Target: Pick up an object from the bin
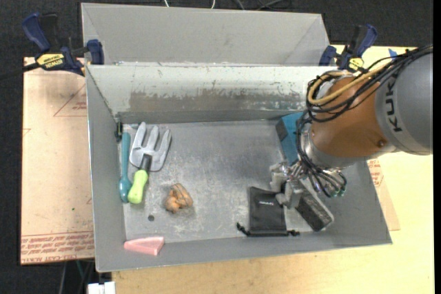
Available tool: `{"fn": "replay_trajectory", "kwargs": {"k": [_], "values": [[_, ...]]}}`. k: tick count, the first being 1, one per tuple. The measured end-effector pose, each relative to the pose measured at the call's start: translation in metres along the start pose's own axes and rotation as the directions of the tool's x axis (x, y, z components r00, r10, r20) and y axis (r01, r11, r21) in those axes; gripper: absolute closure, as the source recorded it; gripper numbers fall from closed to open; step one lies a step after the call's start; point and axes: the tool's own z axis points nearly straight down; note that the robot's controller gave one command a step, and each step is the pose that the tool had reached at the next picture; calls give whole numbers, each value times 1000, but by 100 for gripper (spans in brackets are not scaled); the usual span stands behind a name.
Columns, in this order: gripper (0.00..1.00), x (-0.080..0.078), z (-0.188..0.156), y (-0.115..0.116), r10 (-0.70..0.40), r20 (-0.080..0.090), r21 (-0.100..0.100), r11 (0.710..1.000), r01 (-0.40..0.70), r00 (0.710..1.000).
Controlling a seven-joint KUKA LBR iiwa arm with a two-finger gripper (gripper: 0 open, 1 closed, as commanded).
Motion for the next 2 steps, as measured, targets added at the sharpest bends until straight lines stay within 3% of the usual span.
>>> {"fn": "replay_trajectory", "kwargs": {"k": [1, 2], "values": [[100, 2, -52, 3, 1, -7, -3, 1000, -1, 1000], [100, -2, -109, 1, 5, 2, 1, 1000, -5, 1000]]}}
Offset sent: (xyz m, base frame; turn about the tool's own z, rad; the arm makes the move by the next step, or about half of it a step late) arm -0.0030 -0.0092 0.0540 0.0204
